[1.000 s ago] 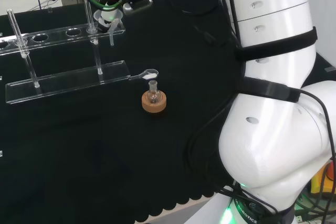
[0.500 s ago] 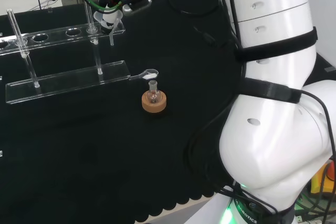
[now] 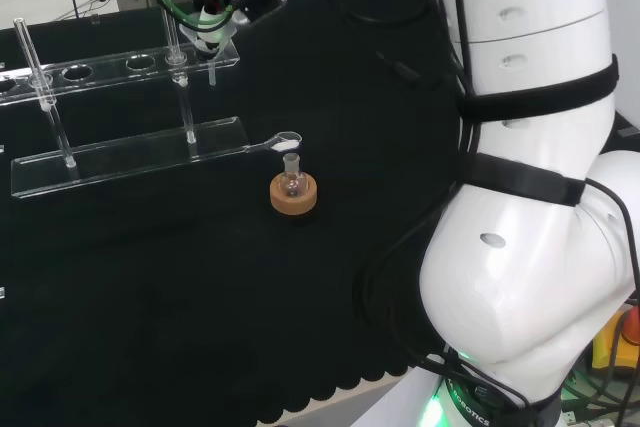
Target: Pick up the funnel from the transparent funnel stand.
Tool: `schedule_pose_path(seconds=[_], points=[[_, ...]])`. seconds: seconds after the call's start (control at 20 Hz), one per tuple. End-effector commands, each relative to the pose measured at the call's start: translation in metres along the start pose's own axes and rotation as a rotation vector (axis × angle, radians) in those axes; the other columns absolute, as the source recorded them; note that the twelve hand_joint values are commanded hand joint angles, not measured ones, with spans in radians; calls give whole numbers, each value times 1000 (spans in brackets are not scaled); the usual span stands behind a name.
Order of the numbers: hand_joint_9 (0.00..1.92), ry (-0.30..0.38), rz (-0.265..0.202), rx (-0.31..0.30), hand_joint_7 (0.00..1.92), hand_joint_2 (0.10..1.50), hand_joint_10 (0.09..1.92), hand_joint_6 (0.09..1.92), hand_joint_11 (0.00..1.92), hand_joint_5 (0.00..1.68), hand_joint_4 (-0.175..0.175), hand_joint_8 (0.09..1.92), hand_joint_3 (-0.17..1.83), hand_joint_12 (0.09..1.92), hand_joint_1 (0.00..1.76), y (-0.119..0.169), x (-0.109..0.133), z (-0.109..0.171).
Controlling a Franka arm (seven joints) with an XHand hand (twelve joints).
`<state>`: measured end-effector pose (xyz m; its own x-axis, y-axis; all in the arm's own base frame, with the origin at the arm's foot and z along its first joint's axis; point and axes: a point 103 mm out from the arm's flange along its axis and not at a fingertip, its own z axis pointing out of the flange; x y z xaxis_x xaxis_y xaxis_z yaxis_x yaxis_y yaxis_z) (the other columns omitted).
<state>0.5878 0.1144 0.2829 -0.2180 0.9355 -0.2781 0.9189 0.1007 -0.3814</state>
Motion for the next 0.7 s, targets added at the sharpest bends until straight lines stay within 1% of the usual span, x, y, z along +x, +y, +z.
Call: schedule_pose_path(seconds=[0.05, 0.2, 0.4, 0.55, 0.7], points=[[1064, -93, 17, -62, 789, 757, 579, 704, 514, 725, -37, 730, 643, 1275, 866, -18, 0, -44], [1066, -110, 17, -53, 792, 757, 585, 749, 513, 723, -33, 738, 648, 1272, 868, -34, -4, -66], [1062, -129, 61, -35, 789, 756, 593, 780, 508, 714, -31, 746, 653, 1275, 867, -62, -14, -85], [1060, -130, 82, -38, 787, 755, 597, 791, 506, 709, -31, 750, 656, 1276, 866, -87, -20, -91], [1059, -128, 103, -45, 786, 755, 599, 795, 507, 708, -31, 751, 657, 1276, 863, -111, -24, -89]])
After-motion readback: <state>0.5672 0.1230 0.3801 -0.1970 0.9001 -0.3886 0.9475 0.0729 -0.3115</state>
